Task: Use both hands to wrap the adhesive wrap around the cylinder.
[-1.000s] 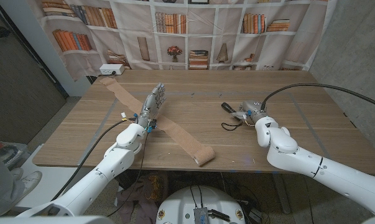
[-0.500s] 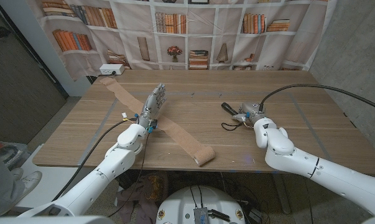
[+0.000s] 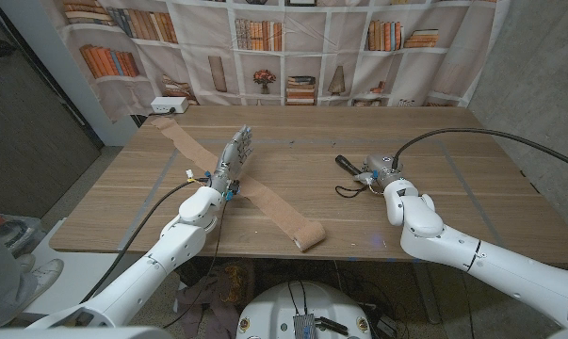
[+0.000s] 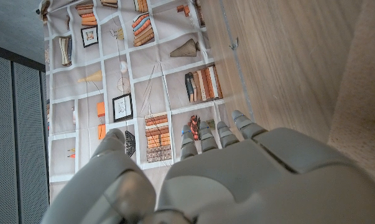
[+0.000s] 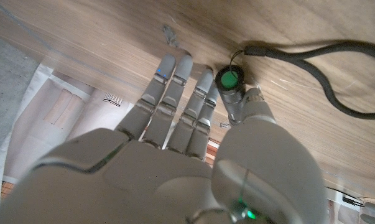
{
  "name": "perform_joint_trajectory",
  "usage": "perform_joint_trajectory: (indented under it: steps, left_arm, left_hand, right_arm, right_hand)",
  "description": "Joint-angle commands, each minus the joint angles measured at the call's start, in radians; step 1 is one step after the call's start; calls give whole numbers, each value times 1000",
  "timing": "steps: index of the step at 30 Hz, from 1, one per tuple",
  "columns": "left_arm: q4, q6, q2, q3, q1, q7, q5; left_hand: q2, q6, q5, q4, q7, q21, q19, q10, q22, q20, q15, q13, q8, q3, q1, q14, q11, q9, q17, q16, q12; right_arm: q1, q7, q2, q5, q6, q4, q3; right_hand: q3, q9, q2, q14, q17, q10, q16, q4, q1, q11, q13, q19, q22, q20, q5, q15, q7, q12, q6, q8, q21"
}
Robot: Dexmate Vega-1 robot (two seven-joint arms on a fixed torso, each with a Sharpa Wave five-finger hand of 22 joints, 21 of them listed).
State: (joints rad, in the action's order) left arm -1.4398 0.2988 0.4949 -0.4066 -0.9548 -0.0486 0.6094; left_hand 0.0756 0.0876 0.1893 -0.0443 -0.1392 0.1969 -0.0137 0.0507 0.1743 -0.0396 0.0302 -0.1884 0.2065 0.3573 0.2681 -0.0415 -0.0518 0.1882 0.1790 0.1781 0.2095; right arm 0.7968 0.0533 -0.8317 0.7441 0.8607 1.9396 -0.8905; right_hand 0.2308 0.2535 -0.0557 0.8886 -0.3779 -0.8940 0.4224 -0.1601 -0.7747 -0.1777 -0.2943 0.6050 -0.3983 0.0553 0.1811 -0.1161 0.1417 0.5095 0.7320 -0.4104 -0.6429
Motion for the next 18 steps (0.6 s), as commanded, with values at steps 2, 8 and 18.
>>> perform_joint_trajectory:
  steps: [2,8,18]
  left_arm:
    - [0,8,-2,2,-10,-5,3]
    - [-1,7,-4,3,-15,-7,7]
    - [0,4,-3,0,-10,-4,6]
  left_hand:
    - [-9,-1,1,0,-2,0,5,-5,4,1,2,-5,-2,-1,2,-10,-2,4,5,9,-1]
    - [-9,-1,1,0,-1,0,5,-5,4,2,3,-5,-2,-2,2,-10,0,4,5,9,-1]
    - [-9,-1,1,0,-1,0,3,-4,4,2,4,-5,-3,-3,2,-8,-1,4,5,10,-1]
  right_arm:
    - [2,10,9,41,-46,-16,-14]
    - [21,-15,8,49,-72,-16,2]
    - [78,-122,-3,34,-134,6,69]
  right_hand:
    - [25,9,-13,35,-30,-28,20,-14,-72,-11,-17,0,-32,108,0,-123,16,15,46,-16,-40]
    - [62,-1,-40,80,-76,-69,44,-17,-207,-15,-43,0,-69,130,9,-125,43,35,100,-20,-114]
    - [42,-13,-72,119,-193,-106,3,10,-328,-18,-104,-131,-205,145,-5,-124,61,-3,150,37,-442]
